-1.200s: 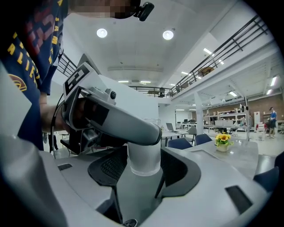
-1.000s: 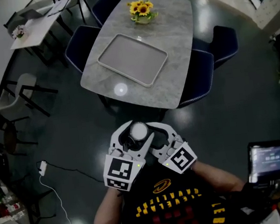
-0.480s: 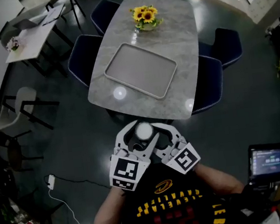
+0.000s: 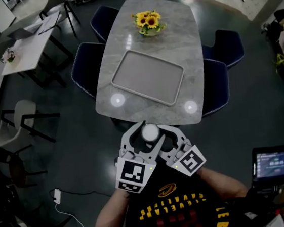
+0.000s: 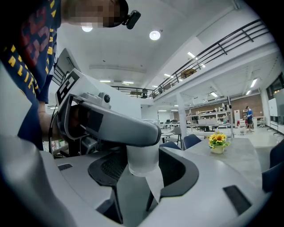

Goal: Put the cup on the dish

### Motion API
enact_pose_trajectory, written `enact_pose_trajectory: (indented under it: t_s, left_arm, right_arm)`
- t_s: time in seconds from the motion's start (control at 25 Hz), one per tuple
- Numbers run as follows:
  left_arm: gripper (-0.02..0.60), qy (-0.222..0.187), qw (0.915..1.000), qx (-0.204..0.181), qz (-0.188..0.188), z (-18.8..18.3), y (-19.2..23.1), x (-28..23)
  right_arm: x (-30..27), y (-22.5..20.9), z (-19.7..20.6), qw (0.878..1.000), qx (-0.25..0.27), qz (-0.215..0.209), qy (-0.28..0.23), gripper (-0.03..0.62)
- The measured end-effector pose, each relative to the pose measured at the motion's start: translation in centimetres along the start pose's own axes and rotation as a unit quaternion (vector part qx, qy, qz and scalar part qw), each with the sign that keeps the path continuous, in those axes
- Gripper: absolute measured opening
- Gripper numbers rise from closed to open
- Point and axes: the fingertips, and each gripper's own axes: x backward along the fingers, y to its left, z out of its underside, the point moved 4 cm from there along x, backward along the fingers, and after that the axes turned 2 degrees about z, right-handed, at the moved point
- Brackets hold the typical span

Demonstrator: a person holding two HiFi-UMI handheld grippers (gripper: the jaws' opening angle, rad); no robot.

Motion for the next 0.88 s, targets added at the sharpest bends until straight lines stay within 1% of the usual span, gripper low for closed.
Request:
enact_pose_trajectory:
  t_s: [0.24, 0.44, 0.6, 0.88]
  left_arm:
    - [0.27, -0.01, 0.9999, -0.01, 0.004, -0.5, 1.2, 0.1]
    - [0.27, -0.009, 0.9999, -0.01, 0.004, -0.7, 2.7, 0.1]
    - [0.27, -0.007, 0.9998, -0.019, 0.004, -1.0, 3.7, -0.9]
    - [0.27, 0.003, 0.9997, -0.02, 0.01, -1.3, 5.5, -3.3]
  right_arm:
    - [-1.2, -0.2, -0.5, 1.0, 0.007, 0.009, 0.0, 0.221]
    - [-2.6, -0.5, -0.8, 1.0, 0.012, 0.008, 0.001, 0.221]
    - [-3.6, -1.6, -0.8, 1.0, 0.012, 0.013, -0.004, 0.221]
    - [-5.1, -4.2, -0.4, 1.0, 0.013, 0.02, 0.002, 0.221]
